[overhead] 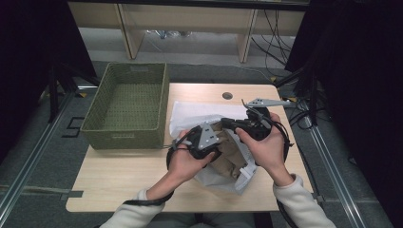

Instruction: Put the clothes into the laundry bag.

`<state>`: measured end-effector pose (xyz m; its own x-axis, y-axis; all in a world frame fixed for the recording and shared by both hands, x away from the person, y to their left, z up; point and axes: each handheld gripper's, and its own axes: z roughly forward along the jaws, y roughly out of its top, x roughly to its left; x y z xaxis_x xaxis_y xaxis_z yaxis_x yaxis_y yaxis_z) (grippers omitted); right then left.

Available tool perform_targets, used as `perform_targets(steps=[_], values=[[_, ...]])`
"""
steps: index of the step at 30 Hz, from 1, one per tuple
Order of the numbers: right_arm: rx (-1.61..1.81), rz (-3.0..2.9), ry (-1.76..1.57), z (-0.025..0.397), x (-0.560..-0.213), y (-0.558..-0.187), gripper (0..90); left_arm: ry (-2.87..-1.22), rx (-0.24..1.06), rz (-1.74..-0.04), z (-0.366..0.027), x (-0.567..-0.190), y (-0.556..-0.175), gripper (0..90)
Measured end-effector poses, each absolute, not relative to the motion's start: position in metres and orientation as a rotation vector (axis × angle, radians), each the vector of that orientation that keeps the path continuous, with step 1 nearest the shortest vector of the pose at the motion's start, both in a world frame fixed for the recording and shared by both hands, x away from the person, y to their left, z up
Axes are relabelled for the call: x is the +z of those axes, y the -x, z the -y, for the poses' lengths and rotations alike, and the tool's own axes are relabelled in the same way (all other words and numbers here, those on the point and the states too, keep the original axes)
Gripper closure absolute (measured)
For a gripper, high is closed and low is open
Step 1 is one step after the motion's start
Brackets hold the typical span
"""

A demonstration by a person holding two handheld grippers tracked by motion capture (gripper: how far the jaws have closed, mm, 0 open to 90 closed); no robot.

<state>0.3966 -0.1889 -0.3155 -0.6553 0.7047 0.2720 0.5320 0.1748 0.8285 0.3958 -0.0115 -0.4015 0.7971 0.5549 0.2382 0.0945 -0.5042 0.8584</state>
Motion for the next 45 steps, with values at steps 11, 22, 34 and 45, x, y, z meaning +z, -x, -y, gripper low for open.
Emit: perform_targets(steps=[11, 22, 34, 45], values=[[1.480, -2.258, -1.242, 0.193, -0.319, -0.401, 89.9, -2.015, 0.626, -0.526, 0.034, -0.419, -0.418, 78.7], [1.502, -2.253, -1.189, 0.193, -0.313, -0.398, 89.9, -1.957, 0.689, -0.499, 0.019, -0.408, -0.404, 79.4], [1.544, -2.227, -1.169, 0.196, -0.304, -0.390, 89.9, -1.952, 0.699, -0.462, 0.024, -0.386, -0.393, 78.6], [1.479, -2.175, -1.349, 0.212, -0.319, -0.412, 89.9, -1.996, 0.616, -0.458, 0.057, -0.434, -0.435, 77.7]])
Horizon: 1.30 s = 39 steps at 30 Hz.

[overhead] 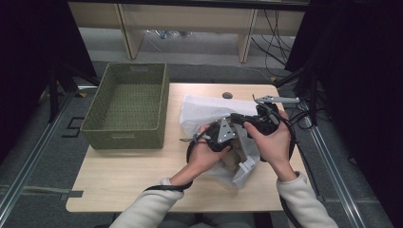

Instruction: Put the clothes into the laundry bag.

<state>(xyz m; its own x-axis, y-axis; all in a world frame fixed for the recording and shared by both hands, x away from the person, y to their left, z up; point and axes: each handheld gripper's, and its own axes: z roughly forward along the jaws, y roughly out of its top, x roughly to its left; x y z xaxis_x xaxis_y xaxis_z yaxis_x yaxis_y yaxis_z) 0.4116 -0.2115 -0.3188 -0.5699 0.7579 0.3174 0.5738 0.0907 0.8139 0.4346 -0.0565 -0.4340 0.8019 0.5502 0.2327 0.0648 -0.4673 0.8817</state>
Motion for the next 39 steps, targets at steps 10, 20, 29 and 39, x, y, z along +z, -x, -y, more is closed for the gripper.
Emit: perform_targets(steps=[10, 20, 29, 39], values=[[1.418, -2.171, -1.391, 0.218, -0.327, -0.421, 89.9, -2.026, 0.581, -0.444, 0.067, -0.456, -0.441, 65.8], [1.419, -2.165, -1.415, 0.219, -0.326, -0.420, 89.9, -2.011, 0.515, -0.396, 0.044, -0.447, -0.421, 33.9], [1.424, -2.174, -1.401, 0.218, -0.326, -0.420, 89.8, -2.001, 0.565, -0.400, 0.014, -0.440, -0.388, 17.8], [1.415, -2.184, -1.401, 0.214, -0.327, -0.419, 89.8, -2.061, 0.531, -0.419, 0.021, -0.477, -0.384, 15.2]])
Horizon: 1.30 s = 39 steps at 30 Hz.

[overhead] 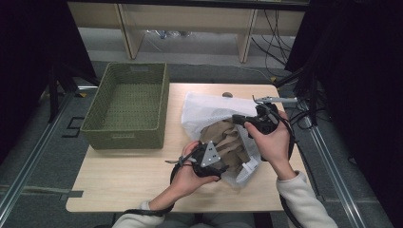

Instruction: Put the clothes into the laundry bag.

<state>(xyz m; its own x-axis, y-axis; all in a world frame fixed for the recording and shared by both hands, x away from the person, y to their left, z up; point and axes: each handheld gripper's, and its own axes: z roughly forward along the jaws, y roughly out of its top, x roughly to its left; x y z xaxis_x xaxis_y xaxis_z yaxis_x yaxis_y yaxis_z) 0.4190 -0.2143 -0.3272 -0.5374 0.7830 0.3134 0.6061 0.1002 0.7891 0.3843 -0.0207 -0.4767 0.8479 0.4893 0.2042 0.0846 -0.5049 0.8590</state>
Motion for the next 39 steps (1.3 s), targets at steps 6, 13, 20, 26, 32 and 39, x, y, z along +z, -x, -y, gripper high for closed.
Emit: perform_targets(steps=[6, 13, 20, 26, 32, 39], values=[[1.410, -2.204, -1.368, 0.214, -0.329, -0.421, 89.8, -2.127, 0.580, -0.404, 0.039, -0.492, -0.392, 23.0], [1.403, -2.222, -1.392, 0.210, -0.332, -0.420, 89.8, -2.217, 0.649, -0.365, 0.052, -0.497, -0.399, 23.9], [1.383, -2.230, -1.399, 0.208, -0.332, -0.419, 89.8, -2.256, 0.642, -0.338, 0.054, -0.498, -0.399, 47.4], [1.389, -2.253, -1.366, 0.205, -0.331, -0.417, 89.9, -2.271, 0.620, -0.327, 0.055, -0.491, -0.402, 67.5], [1.420, -2.259, -1.318, 0.201, -0.322, -0.408, 89.9, -2.196, 0.596, -0.383, 0.049, -0.477, -0.404, 83.5], [1.462, -2.239, -1.303, 0.199, -0.315, -0.400, 89.9, -2.135, 0.571, -0.426, 0.044, -0.466, -0.404, 85.1]])
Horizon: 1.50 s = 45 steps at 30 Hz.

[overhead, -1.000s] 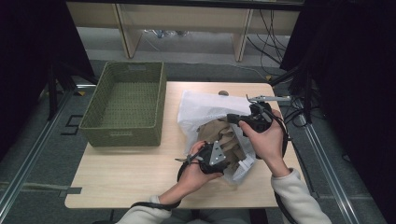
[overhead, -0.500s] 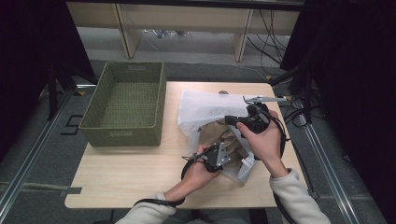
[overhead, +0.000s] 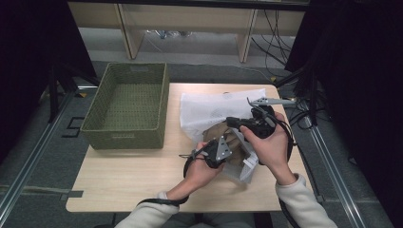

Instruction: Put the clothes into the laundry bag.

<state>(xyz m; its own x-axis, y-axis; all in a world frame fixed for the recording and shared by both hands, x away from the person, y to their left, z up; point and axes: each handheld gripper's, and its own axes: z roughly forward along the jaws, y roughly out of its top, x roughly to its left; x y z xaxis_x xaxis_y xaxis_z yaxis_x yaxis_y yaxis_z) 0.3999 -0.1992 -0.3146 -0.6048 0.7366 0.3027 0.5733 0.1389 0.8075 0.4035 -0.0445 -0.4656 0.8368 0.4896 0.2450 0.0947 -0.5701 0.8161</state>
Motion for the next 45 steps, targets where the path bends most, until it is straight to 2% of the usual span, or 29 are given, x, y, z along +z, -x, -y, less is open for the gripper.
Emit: perform_targets(steps=[1, 2, 8, 16, 20, 27, 32, 45], values=[[1.460, -2.246, -1.268, 0.200, -0.314, -0.401, 89.9, -2.114, 0.544, -0.435, 0.044, -0.464, -0.403, 85.3], [1.465, -2.248, -1.265, 0.200, -0.313, -0.400, 89.9, -2.078, 0.632, -0.477, 0.040, -0.459, -0.402, 85.4], [1.484, -2.239, -1.226, 0.199, -0.307, -0.393, 89.9, -2.000, 0.628, -0.517, 0.022, -0.431, -0.396, 85.6], [1.526, -2.192, -1.186, 0.199, -0.298, -0.385, 89.9, -1.990, 0.681, -0.501, 0.002, -0.392, -0.373, 85.5], [1.503, -2.177, -1.163, 0.200, -0.298, -0.385, 89.9, -2.008, 0.658, -0.511, -0.002, -0.382, -0.371, 85.3], [1.483, -2.222, -1.168, 0.194, -0.307, -0.391, 89.9, -2.125, 0.603, -0.527, 0.003, -0.398, -0.403, 84.7], [1.450, -2.238, -1.236, 0.194, -0.314, -0.397, 89.9, -2.147, 0.593, -0.552, 0.013, -0.416, -0.420, 84.6], [1.458, -2.227, -1.240, 0.196, -0.315, -0.399, 89.9, -2.152, 0.624, -0.510, 0.016, -0.408, -0.412, 84.1]])
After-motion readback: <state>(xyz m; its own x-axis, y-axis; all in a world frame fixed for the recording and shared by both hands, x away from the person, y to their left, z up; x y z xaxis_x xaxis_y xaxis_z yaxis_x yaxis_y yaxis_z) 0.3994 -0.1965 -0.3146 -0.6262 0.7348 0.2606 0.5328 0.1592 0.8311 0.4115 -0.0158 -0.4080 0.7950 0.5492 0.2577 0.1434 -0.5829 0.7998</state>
